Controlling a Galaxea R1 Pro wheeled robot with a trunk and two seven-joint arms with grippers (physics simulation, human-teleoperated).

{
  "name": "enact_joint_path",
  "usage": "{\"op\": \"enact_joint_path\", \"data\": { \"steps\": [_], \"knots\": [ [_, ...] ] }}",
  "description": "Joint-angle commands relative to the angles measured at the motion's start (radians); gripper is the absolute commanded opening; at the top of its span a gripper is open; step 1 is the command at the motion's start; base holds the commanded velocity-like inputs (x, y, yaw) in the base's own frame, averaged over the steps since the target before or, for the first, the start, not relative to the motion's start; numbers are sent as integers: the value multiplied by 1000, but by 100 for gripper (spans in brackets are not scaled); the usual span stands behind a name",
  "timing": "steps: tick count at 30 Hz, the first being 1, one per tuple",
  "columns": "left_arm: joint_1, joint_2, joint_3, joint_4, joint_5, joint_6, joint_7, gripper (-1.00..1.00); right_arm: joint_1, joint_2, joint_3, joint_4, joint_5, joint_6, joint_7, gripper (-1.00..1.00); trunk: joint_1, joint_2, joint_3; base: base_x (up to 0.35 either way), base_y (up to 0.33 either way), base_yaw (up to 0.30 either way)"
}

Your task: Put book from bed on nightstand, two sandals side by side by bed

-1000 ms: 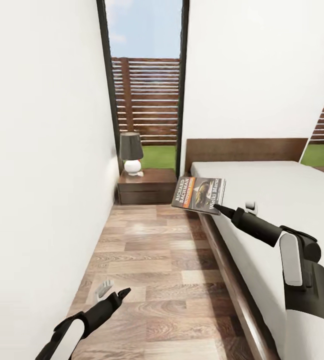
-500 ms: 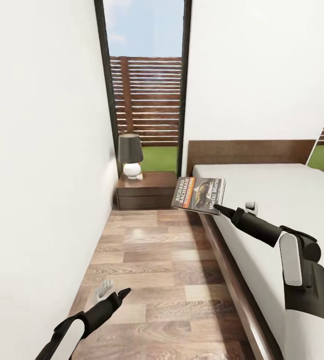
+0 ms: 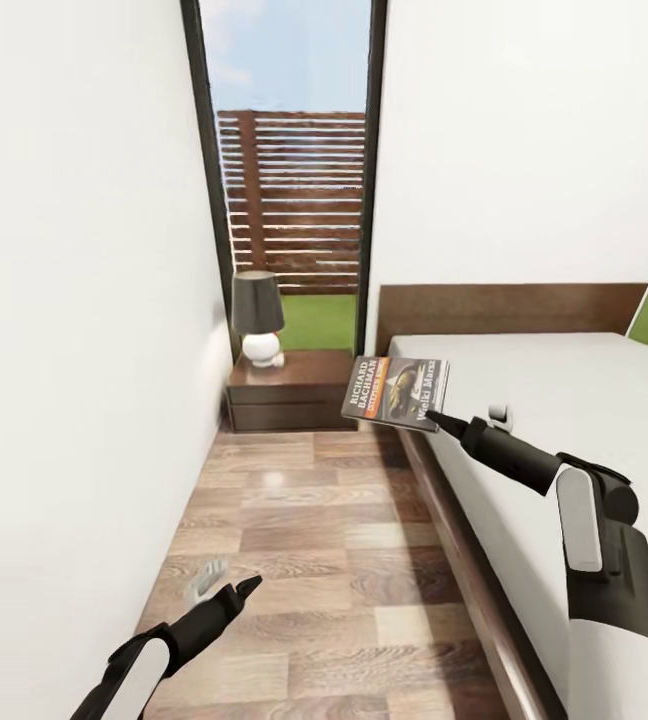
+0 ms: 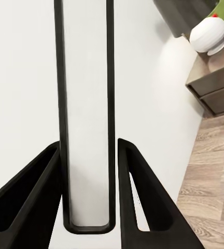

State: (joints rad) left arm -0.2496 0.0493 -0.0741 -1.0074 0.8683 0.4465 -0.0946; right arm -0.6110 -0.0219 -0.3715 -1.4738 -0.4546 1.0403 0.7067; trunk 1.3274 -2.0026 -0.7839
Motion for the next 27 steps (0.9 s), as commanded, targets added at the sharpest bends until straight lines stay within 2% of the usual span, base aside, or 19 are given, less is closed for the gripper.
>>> {"op": "enact_joint_path", "data": {
  "steps": [1,7,11,12,13,15,16,17,21,27],
  "knots": [
    [0,1,-1,0,4,3,0,100,-1,1,-1,6,-6,7,8,-100,0,0,-1,329,0,0],
    [0,5,1,0,5,3,4,100,-5,-1,-1,80,-5,7,8,-100,0,0,-1,328,0,0],
    [0,13,6,0,7,3,7,100,-20,-5,1,215,-6,7,9,-100,0,0,-1,328,0,0],
    [1,22,10,0,7,3,11,100,-50,-8,1,302,-5,7,9,-100,0,0,-1,328,0,0],
    [1,22,10,0,7,3,11,100,-50,-8,1,302,-5,7,9,-100,0,0,-1,328,0,0],
    [1,29,12,0,7,3,12,100,-72,-8,1,364,-4,7,9,-100,0,0,-1,328,0,0],
    [2,38,18,0,8,3,13,100,-98,-8,2,460,-2,7,9,-100,0,0,-1,328,0,0],
    [2,41,21,0,8,3,14,100,-104,-8,3,485,-3,7,10,-100,0,0,-1,328,0,0],
    [3,48,32,0,7,3,15,100,-119,-5,4,546,-5,4,14,-100,0,0,-1,328,0,0],
    [4,51,38,8,6,4,16,100,-127,-5,5,587,-6,-84,17,-100,0,0,-1,328,0,0]
  ]
}}
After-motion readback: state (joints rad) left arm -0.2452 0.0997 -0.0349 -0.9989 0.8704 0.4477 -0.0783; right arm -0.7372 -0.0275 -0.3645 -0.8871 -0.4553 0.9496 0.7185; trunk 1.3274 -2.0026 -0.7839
